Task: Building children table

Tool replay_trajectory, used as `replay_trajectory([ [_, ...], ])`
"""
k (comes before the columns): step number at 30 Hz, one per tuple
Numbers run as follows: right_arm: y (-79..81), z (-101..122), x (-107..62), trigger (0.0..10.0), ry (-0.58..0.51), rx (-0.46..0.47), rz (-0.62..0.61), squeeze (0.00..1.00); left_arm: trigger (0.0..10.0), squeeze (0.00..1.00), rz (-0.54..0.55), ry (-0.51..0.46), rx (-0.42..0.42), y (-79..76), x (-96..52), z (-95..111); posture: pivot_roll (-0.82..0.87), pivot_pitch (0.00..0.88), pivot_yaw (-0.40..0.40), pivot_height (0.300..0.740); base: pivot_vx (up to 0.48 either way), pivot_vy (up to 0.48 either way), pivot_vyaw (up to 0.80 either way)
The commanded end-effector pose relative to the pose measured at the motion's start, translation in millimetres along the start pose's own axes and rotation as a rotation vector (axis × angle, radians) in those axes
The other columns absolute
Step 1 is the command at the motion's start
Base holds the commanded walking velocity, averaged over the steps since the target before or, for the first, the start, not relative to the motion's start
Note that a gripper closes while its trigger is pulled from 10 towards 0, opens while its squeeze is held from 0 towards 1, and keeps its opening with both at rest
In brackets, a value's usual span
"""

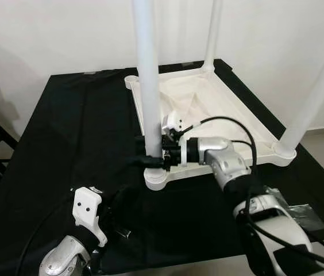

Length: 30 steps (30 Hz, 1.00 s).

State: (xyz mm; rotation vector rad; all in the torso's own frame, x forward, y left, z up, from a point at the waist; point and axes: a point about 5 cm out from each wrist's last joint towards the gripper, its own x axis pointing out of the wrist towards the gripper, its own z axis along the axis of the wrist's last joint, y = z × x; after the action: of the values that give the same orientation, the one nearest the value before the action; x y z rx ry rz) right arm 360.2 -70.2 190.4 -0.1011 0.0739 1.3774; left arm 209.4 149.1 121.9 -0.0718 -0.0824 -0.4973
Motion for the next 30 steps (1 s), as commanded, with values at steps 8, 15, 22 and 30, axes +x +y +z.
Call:
replay_trajectory([
  [8,0.5,-19,-17.2,0.0,-0.009,-0.02,-0.028,0.0,10.0,0.0,0.0,0.013,0.003,-1.8,-3.3,-1,0.03,0.087,0.03,0.74,0.0,0.0,0.0],
  [15,-9.4,-33,-29.6,0.0,0.019,0.015,-0.382,0.0,10.0,0.0,0.0,0.013,0.002,-2.1,-6.2,-1,0.02,0.102,0.013,0.74,0.0,0.0,0.0],
  [22,42.7,-73,-15.7,0.0,0.067,0.114,-0.826,0.0,10.0,0.0,0.011,0.014,0.01,0.1,-8.8,1,0.01,0.112,0.031,0.74,0.0,0.0,0.0],
  [30,50.0,-71,-2.4,10.0,0.053,0.088,-0.773,0.0,10.0,0.0,0.015,0.012,0.009,1.5,-7.6,1,0.02,0.104,0.023,0.74,0.0,0.0,0.0],
])
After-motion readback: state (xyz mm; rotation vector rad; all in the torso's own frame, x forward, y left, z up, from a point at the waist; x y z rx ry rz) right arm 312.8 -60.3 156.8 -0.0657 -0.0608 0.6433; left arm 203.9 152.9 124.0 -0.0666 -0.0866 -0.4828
